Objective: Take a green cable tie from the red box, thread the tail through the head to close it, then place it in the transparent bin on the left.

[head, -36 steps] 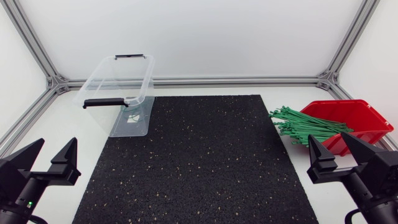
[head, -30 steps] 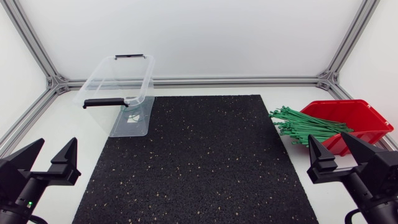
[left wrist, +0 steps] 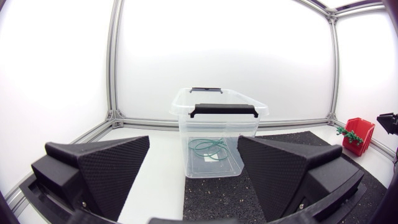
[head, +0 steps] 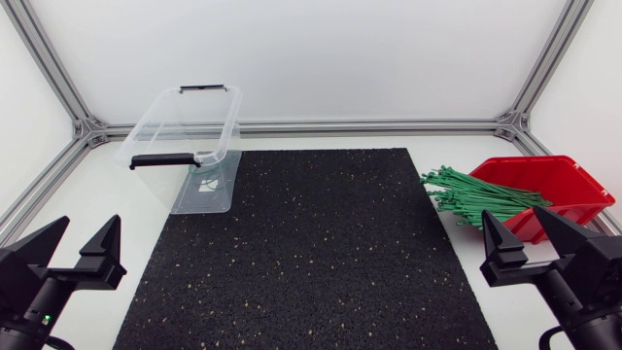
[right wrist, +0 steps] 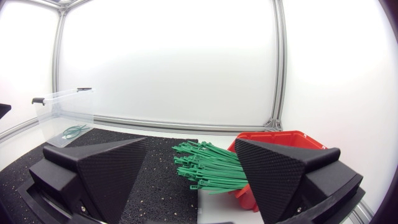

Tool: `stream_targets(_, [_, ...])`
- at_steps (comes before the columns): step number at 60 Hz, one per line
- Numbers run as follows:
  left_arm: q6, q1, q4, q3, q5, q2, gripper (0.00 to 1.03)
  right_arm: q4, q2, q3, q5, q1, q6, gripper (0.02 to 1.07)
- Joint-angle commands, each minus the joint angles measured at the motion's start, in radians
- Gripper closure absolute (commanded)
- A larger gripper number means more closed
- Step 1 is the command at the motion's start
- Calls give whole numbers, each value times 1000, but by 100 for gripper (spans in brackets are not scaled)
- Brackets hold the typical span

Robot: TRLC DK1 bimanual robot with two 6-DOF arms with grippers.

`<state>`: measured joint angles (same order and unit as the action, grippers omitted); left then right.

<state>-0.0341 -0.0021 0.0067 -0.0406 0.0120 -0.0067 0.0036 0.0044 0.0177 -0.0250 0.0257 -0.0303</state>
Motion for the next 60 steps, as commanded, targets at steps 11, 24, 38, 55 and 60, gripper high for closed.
stream_targets(11, [-23, 5, -17, 39, -3, -6, 4, 3, -12, 54, 4, -3, 1, 5])
stream_targets(24, [-23, 5, -17, 39, -3, -6, 4, -8, -9, 128, 5, -10, 1, 5])
stream_targets(38, [-23, 5, -19, 39, -3, -6, 4, -8, 98, 249, 10, -23, -13, 5])
stream_targets(55, [-23, 7, -19, 39, -3, -6, 4, -53, 367, 432, 4, -63, -14, 6])
stream_targets(60, [-23, 7, -19, 39, -3, -6, 4, -108, 447, 508, -3, -81, -31, 6])
